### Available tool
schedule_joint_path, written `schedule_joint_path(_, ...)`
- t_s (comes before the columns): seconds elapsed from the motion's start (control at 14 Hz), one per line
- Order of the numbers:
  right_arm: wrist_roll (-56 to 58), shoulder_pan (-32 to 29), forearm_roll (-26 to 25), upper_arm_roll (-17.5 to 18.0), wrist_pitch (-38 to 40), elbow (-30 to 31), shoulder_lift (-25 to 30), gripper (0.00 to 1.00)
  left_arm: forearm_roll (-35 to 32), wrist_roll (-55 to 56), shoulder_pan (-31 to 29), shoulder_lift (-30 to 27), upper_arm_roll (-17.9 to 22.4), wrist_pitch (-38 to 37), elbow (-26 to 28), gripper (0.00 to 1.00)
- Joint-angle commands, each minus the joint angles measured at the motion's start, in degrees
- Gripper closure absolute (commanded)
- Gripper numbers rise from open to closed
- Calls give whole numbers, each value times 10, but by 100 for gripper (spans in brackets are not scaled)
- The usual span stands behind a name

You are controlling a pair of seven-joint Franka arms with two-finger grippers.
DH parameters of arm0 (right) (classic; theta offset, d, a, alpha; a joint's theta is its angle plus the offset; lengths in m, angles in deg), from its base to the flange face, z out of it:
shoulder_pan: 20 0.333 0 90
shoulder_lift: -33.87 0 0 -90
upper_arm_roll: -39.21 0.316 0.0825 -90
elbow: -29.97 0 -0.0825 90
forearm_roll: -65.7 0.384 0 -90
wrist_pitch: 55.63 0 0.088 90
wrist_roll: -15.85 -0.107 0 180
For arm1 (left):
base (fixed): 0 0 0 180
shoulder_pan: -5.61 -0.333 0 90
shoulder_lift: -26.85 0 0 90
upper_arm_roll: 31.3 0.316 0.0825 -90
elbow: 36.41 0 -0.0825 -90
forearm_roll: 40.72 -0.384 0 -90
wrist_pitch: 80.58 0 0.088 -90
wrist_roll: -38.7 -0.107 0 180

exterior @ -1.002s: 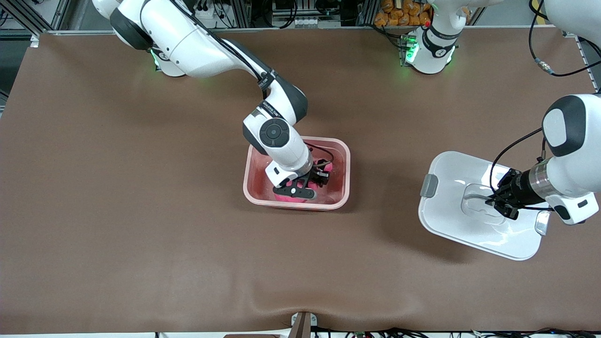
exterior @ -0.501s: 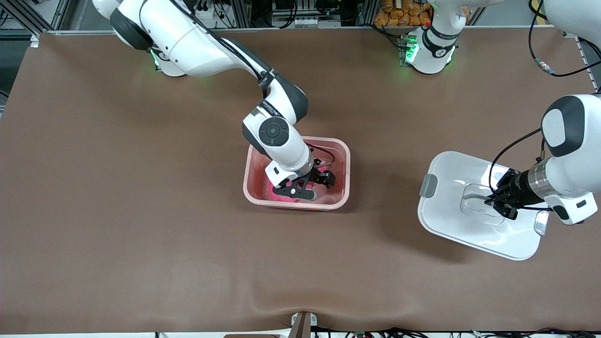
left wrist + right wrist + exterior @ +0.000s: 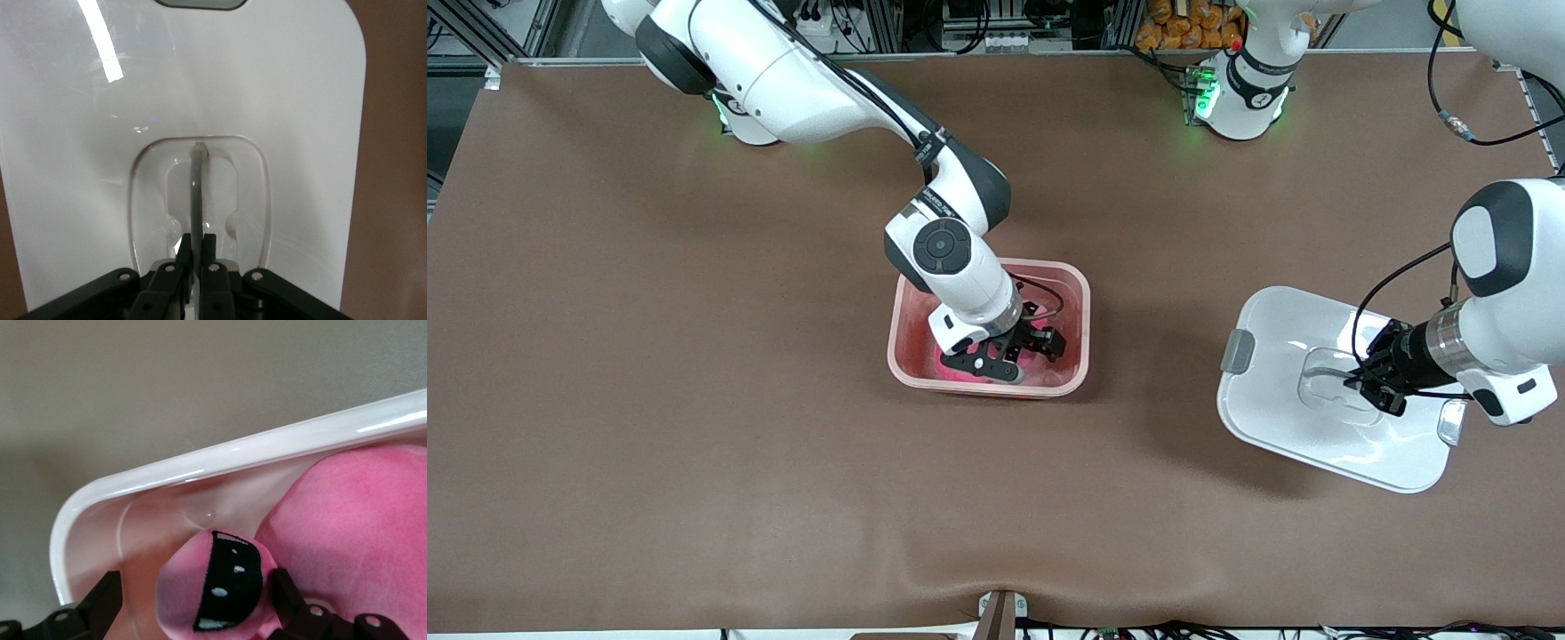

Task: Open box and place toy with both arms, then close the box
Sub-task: 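Open the right gripper to release the flamingo inside the box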

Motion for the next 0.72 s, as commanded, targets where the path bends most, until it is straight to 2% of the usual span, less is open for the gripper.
schedule_joint_path(0.0,-19,-2,23,7,10,-33,-14,0,1,-4,2,-2,1,-3,-4,100)
schedule_joint_path(0.36,-52,4,27,7,5,-46,-15,0,0,-6,5,-2,1,-3,-6,100)
schedule_joint_path(0.64,-52,-3,27,8,31,-51,-3,0,0,-5,5,-3,0,-3,-7,100)
